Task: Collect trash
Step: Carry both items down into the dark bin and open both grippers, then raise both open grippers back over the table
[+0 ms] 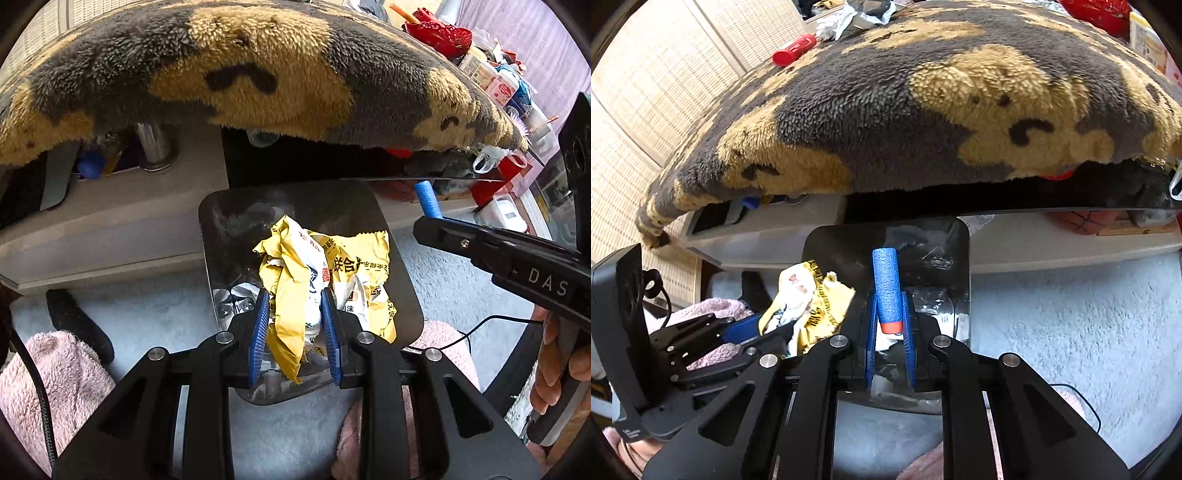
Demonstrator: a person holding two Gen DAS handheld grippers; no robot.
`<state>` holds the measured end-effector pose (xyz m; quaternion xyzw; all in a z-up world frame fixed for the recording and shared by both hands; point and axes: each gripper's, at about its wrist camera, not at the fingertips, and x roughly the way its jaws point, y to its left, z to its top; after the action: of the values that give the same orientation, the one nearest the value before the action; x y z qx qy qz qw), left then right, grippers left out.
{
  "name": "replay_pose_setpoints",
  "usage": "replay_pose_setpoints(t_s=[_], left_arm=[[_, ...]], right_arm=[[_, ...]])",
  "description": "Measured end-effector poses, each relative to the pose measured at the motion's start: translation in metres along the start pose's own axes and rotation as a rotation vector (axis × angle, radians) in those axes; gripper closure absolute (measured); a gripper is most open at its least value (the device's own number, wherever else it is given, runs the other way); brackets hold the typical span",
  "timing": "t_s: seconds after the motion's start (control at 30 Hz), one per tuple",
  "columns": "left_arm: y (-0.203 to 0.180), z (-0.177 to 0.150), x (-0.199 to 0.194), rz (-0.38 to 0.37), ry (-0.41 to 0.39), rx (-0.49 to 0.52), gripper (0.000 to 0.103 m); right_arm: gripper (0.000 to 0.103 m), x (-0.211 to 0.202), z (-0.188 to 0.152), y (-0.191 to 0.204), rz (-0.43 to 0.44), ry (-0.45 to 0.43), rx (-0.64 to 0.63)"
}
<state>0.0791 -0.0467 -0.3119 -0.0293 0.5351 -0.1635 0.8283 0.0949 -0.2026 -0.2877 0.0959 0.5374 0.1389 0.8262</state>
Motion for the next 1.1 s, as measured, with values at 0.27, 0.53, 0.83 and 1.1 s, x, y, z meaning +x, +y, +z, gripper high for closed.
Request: replay_pose_setpoints(t_s=[0.27,0.53,0.83,1.1], left_arm=[[0.003,0.002,-0.006,-0.007,-0.015,0.013,0.063],[0.004,0.006,-0.021,0.018,-0.052,0.008,0.040],[0.004,0.012,-0.042,0.035,-0.096,0.007,0.013],[0.010,0.024,-0.063,0.043,-0.136,0.000,0.009]], right_arm=[[0.086,0.001,0.006,0.004,0.010,-0.016,0.010],[0.050,-0.010,0.010,0.000,-0.008,-0.041,0.027],[0.013,-0.027,0.014,0.001,-0.053,-0.093,0.027],[0.012,-0.047,0.026,-0.001,-0.075,-0.135,0.020]])
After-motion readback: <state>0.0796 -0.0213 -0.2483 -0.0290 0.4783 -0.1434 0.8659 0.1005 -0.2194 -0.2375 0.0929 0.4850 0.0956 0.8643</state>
